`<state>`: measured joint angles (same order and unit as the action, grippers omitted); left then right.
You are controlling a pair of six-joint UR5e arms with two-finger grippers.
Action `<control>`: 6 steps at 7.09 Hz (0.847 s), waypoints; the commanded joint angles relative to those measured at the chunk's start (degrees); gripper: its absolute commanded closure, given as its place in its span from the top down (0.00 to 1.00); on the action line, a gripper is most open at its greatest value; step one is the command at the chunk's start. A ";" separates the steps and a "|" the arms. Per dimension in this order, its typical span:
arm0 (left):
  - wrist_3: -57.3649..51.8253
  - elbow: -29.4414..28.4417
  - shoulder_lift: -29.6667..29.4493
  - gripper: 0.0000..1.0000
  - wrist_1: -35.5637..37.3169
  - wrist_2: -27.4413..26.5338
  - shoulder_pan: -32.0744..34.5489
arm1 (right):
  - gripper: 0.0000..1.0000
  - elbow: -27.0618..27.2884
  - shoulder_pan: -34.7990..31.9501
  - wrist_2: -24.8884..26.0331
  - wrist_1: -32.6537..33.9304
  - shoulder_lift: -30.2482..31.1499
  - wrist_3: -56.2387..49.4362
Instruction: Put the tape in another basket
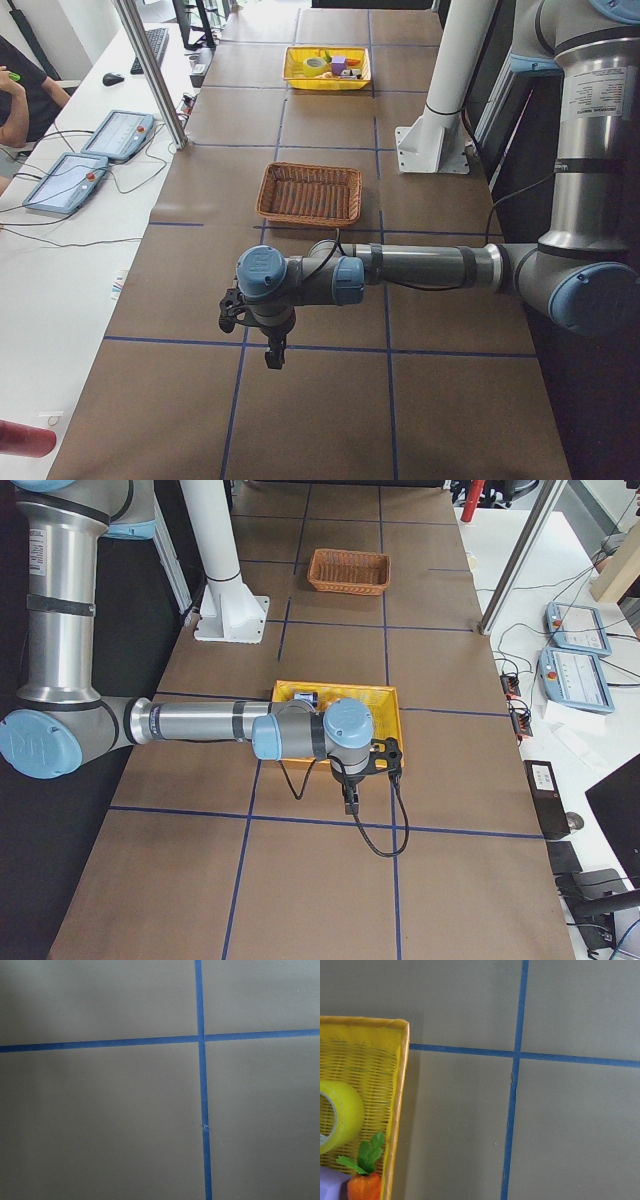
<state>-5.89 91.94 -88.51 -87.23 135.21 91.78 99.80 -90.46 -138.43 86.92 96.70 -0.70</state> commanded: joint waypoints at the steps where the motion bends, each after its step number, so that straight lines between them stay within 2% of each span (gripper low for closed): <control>1: 0.09 -0.01 0.01 1.00 -0.04 0.23 -0.02 | 1.00 -0.04 -0.06 -0.08 0.00 -0.19 0.00; 6: 0.18 0.08 -0.08 1.00 -0.13 0.41 -0.11 | 1.00 -0.22 0.02 -0.61 -0.18 -0.11 0.09</control>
<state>-5.78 92.02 -88.52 -87.36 135.55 91.69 99.37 -90.46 -138.85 86.75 96.59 -0.64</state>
